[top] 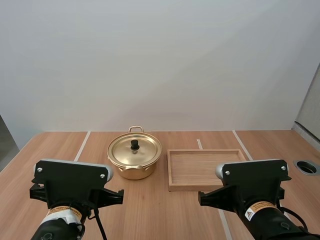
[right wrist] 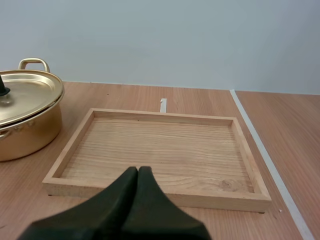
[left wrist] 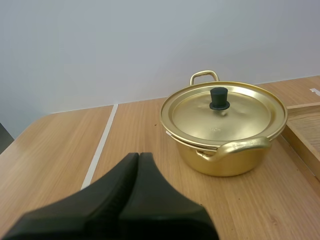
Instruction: Open the pot, put the pineapple inside, and close it
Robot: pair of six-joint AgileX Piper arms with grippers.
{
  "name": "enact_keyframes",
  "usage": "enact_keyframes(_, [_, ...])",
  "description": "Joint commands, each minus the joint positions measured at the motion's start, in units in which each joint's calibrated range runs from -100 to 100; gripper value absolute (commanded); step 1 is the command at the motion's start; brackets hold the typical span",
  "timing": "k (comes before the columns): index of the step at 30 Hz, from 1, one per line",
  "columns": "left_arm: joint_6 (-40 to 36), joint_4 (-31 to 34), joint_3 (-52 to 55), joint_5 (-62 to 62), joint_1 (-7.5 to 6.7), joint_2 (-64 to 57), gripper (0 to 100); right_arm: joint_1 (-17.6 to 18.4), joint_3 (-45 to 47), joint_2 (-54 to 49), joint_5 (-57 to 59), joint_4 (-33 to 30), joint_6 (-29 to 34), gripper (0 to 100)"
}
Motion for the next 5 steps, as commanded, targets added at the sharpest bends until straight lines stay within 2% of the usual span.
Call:
enact_keyframes(1, [-0.7,0.1,0.0,-1.2,-0.08,-0.4,0,0.1,0.0,0.3,-1.3,-0.6,0.0,0])
enact_keyframes(5, [-0.7,0.1,0.0,-1.2,-0.08,-0.4,0,0.1,0.0,0.3,-1.3,-0.6,0.0,0])
